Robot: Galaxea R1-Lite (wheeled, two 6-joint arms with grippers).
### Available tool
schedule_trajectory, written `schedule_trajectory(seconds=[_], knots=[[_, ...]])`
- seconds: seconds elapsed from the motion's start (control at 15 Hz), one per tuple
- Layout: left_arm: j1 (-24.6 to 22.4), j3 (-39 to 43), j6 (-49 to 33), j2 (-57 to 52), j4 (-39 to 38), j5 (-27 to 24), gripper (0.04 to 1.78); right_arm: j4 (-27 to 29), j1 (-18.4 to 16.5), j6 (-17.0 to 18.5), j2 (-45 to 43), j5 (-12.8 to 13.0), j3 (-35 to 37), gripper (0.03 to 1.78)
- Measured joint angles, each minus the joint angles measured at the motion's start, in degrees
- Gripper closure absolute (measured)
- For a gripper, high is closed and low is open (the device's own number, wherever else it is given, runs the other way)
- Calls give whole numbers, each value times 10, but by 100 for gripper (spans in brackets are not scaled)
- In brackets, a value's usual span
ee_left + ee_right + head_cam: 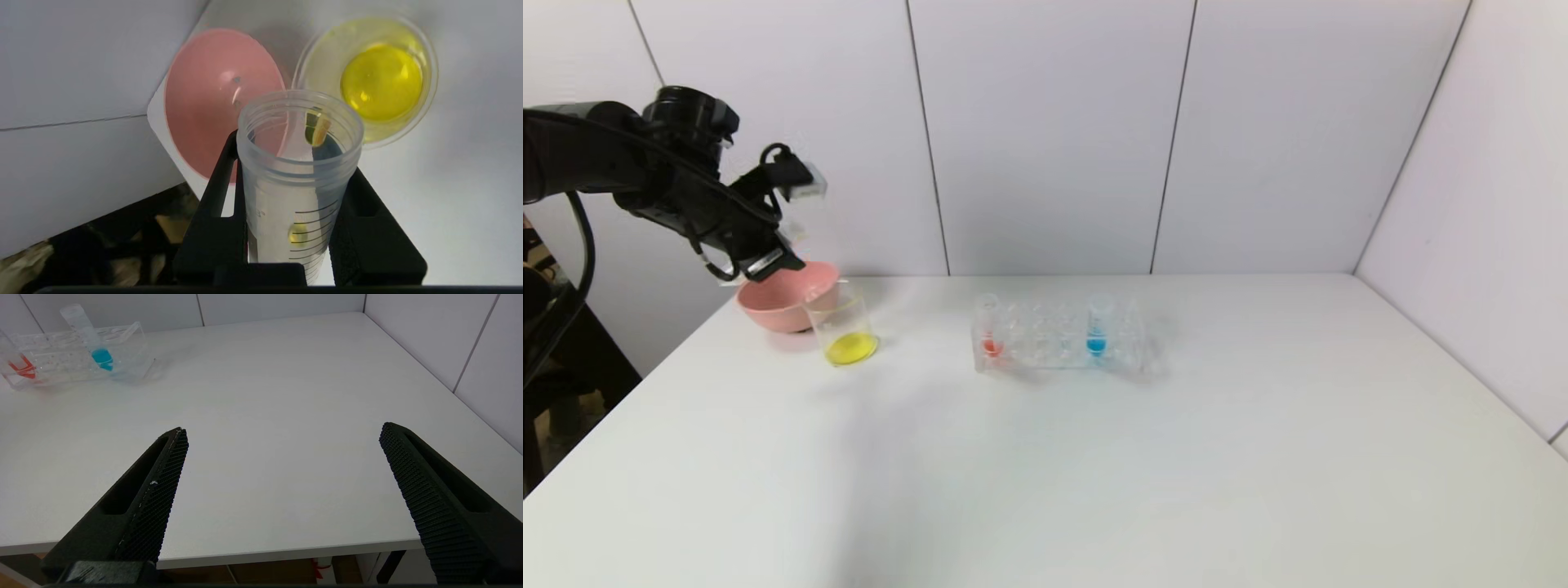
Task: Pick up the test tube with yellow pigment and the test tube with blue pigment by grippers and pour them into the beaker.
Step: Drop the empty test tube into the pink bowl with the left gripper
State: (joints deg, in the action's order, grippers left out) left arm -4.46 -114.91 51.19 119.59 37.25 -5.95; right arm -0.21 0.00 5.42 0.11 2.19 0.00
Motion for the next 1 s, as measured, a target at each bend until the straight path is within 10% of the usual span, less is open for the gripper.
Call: schedule_trajectory(seconds=[0.33,0.8,1.0], knots=[[-44,55,-208,-17,-181,-168,128,0,0,0,0,0,0,10],[-66,273,-497,-4,-638,-174,128,0,0,0,0,0,0,10],[-80,296,-514,9,-716,-176,128,0,0,0,0,0,0,10]])
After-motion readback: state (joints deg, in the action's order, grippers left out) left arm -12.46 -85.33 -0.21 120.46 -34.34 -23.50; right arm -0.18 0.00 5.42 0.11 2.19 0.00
